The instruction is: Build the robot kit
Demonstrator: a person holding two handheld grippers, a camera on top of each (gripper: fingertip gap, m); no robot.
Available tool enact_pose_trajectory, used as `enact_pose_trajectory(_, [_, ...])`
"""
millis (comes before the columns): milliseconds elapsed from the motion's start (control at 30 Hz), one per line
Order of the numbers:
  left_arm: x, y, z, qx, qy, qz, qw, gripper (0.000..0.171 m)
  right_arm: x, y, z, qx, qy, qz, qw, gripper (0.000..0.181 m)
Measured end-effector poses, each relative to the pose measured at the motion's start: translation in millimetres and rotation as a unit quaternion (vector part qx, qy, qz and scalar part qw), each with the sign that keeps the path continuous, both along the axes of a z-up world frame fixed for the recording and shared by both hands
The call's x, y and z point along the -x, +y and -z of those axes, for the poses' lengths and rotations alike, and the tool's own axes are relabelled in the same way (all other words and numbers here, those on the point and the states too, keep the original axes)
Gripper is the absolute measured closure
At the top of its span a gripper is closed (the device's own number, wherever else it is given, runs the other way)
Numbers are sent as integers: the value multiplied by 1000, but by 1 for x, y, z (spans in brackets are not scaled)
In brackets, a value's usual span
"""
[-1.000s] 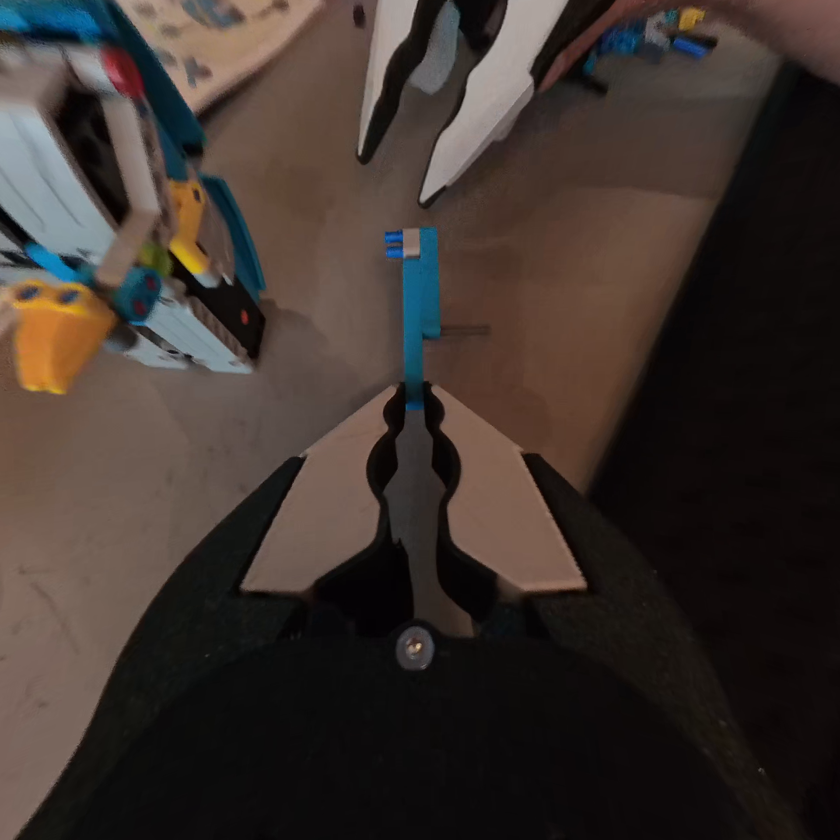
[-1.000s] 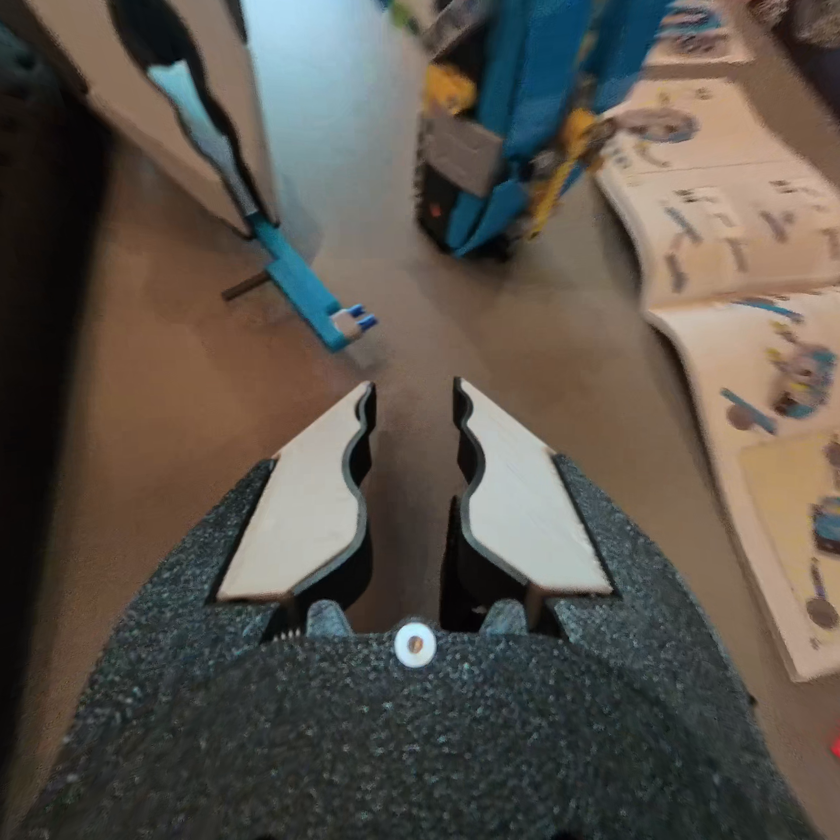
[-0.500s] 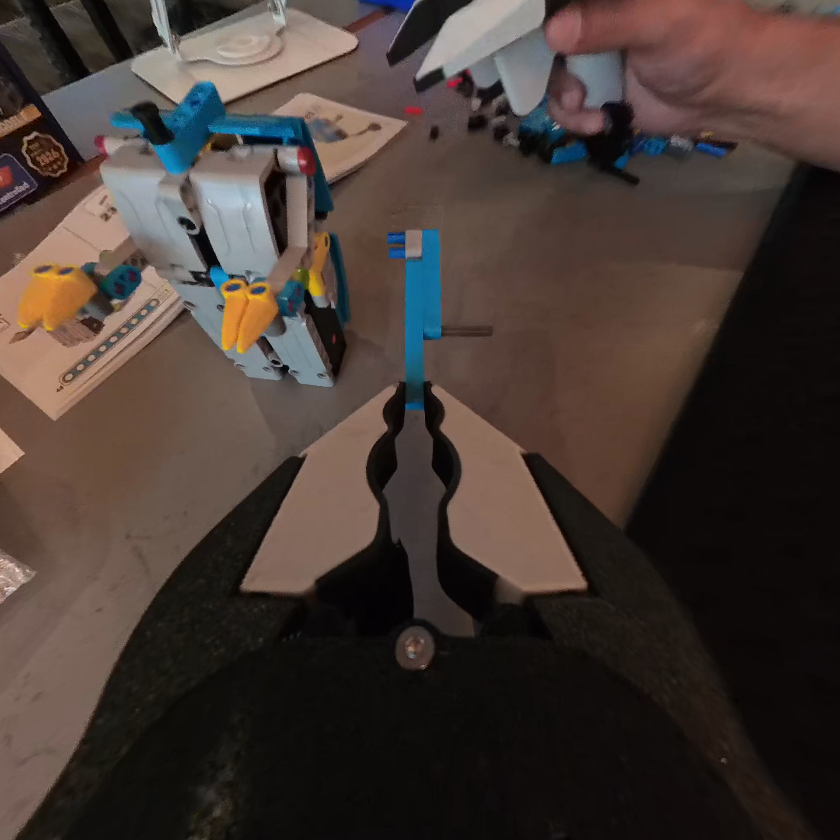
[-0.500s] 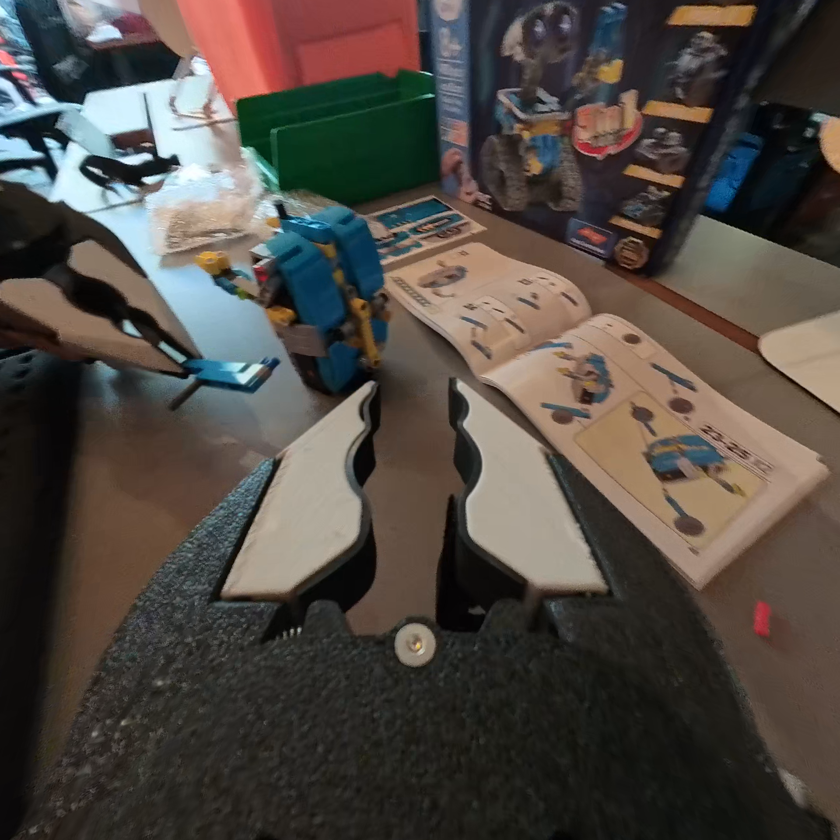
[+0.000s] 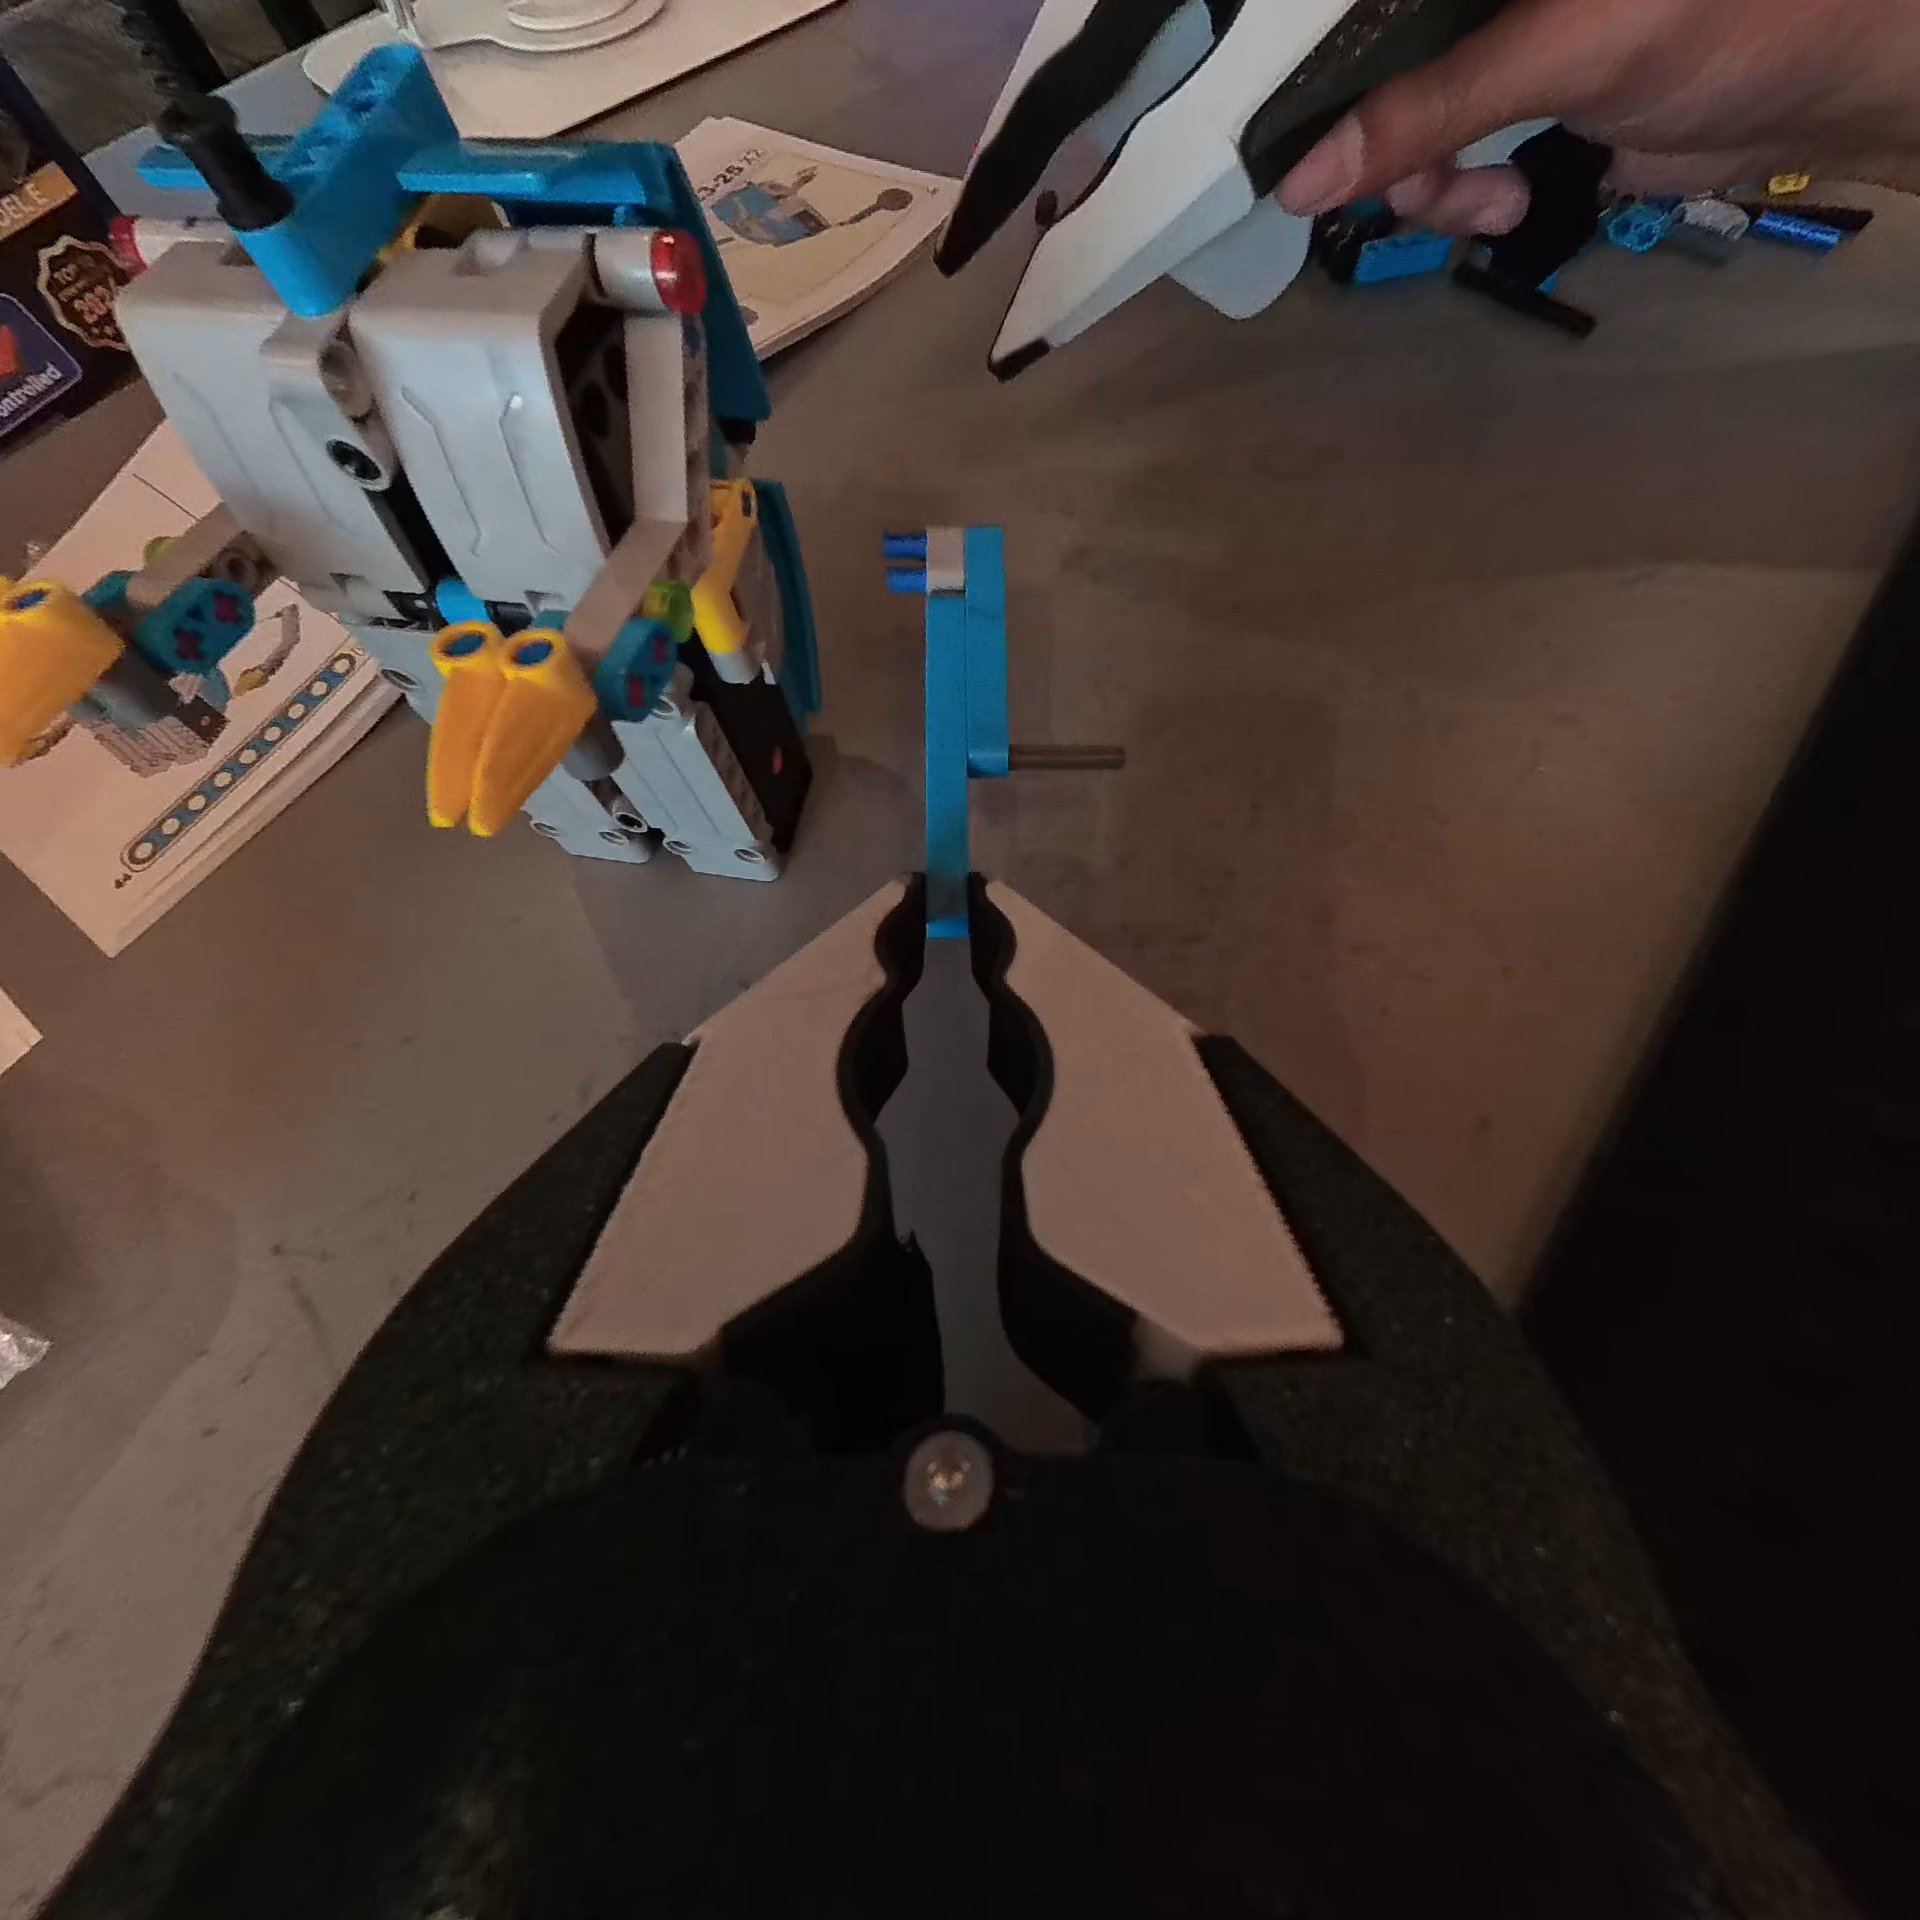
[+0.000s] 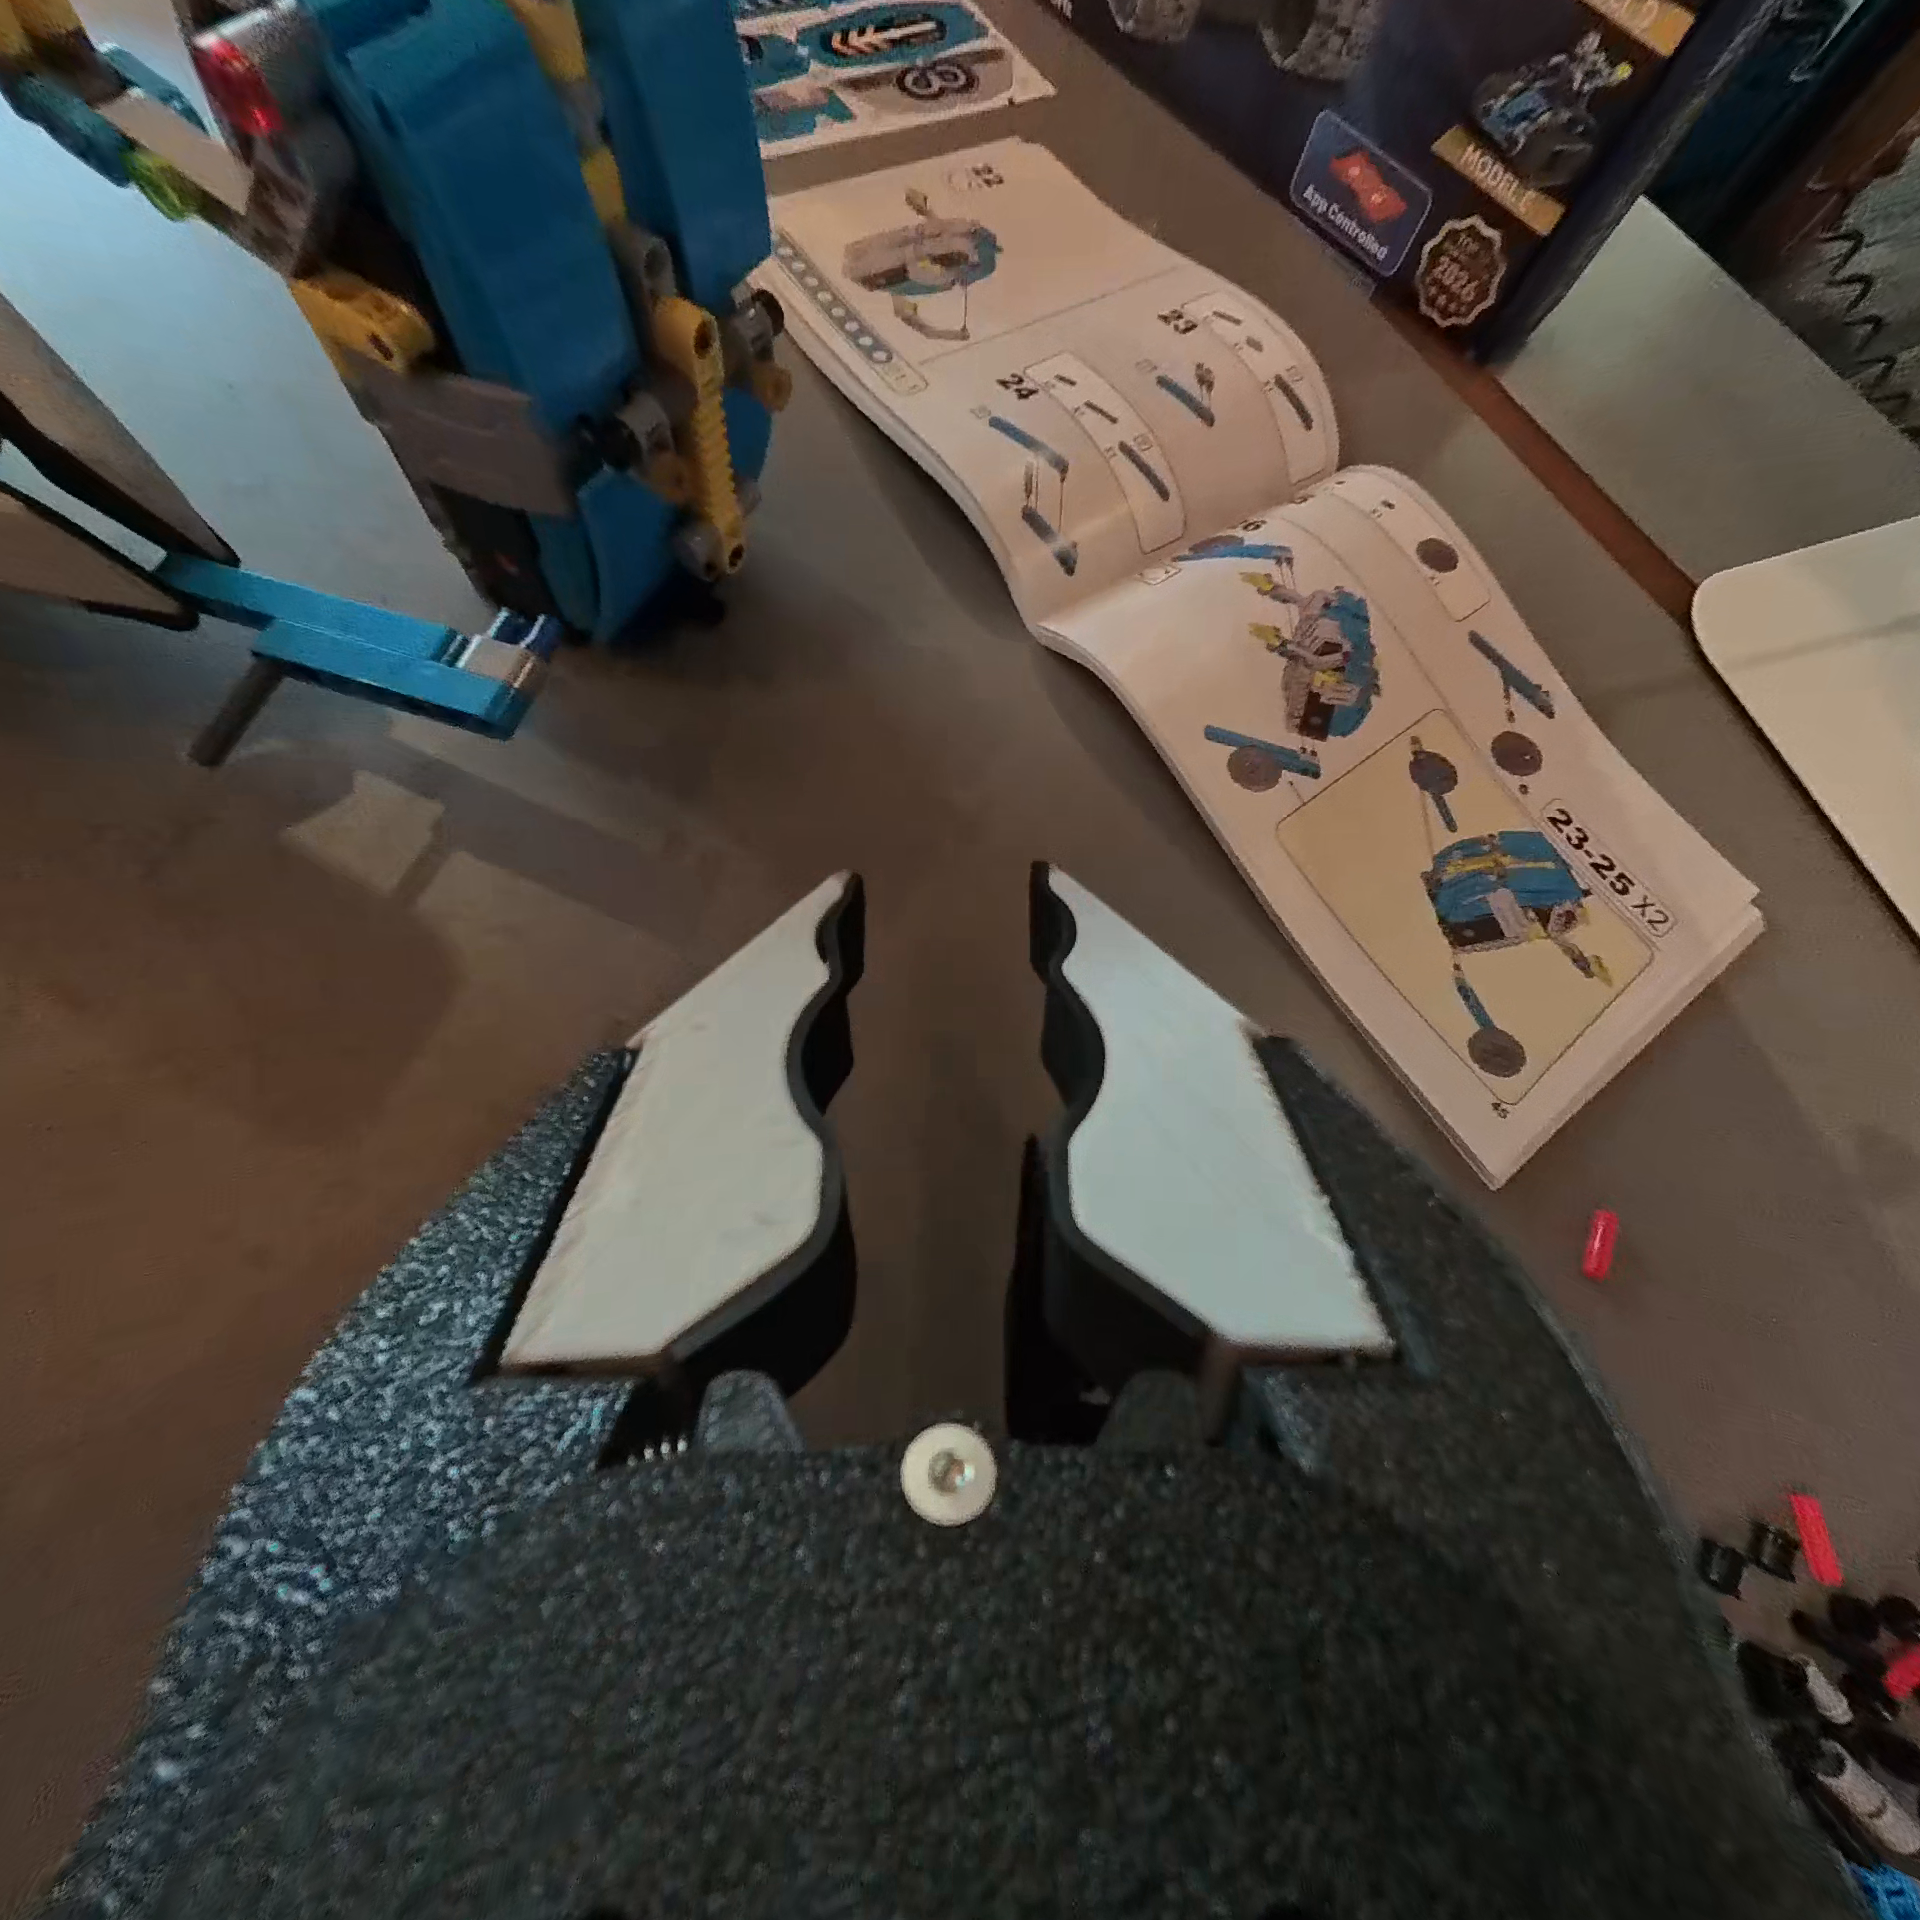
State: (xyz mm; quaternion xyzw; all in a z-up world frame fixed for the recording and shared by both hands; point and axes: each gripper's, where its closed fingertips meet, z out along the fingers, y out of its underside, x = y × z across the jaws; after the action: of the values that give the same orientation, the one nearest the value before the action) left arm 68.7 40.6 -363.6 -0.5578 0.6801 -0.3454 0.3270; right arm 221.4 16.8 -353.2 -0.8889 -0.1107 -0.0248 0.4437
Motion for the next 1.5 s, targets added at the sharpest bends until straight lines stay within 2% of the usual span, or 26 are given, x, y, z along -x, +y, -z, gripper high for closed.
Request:
enact_pose_trajectory(333, [1, -6, 3, -28, 2, 16, 999, 164, -12, -3, -8, -12, 11, 19, 1000, 150])
enact_pose_trajectory(700, [2, -10, 10, -42, 20, 26, 999, 164, -3, -1, -2, -5, -15, 3, 1000, 150])
enact_pose_trajectory(833, [4, -15, 15, -46, 36, 42, 997, 164, -15, -2, -3, -7, -20, 32, 999, 150])
enact_pose_trajectory(1100, [7, -20, 26, -53, 68, 55, 995, 164, -39, -4, -13, -32, 21, 83, 996, 148])
enact_pose_trajectory(1500, [7, -20, 26, -47, 70, 56, 995, 164, -52, -5, -13, -41, 24, 105, 993, 150])
